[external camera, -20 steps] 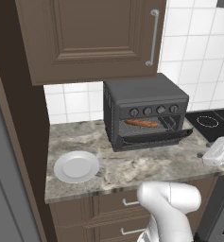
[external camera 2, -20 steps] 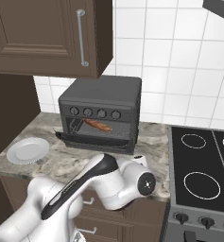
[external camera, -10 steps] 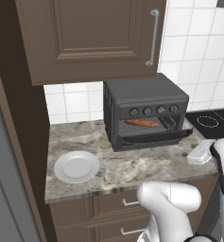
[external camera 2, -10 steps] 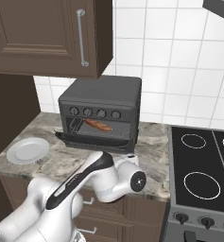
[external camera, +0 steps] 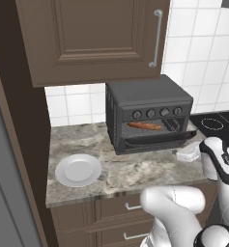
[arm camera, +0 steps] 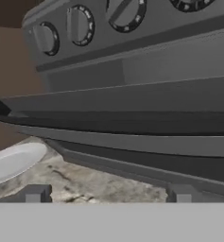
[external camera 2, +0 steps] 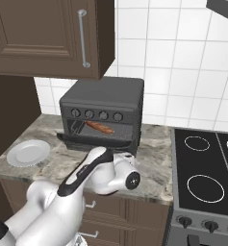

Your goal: Pull the toaster oven rack outwards. Pick up the baguette from the plate and place it on the toaster oven rack. Close the toaster oven door fully and set the temperature to the lowest setting.

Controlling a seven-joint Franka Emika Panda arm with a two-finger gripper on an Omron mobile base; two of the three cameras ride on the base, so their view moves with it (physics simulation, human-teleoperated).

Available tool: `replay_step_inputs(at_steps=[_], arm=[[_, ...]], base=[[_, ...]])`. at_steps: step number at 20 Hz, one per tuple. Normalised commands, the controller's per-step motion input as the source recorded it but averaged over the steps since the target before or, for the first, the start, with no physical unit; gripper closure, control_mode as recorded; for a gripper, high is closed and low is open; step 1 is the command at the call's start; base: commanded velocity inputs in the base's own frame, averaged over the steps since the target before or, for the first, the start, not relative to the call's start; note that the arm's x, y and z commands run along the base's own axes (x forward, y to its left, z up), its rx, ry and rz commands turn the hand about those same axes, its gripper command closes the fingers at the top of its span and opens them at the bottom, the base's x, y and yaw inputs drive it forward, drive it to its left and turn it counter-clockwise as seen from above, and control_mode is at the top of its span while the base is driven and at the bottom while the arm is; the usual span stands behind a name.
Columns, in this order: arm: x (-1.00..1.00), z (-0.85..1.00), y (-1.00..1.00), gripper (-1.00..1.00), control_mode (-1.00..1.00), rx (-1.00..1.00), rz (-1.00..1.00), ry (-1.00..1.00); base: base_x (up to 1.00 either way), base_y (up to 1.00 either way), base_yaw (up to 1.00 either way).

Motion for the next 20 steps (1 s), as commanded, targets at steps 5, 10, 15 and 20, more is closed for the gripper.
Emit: replay_step_inputs(at_steps=[5, 10, 15, 20], arm=[[0.58, -0.06, 0.16, -1.00, -1.00, 0.12, 0.02, 0.00], [0.67, 0.00, 0.19, -1.00, -1.00, 0.17, 0.03, 0.00], [0.92, 0.00, 0.16, -1.00, -1.00, 0.21, 0.07, 0.00], [0.97, 0.00, 0.19, -1.00, -1.00, 0.20, 0.08, 0.00]], base=[[0.00, 0.00, 0.00], [0.00, 0.00, 0.00], [0.00, 0.00, 0.00], [0.00, 0.00, 0.00]])
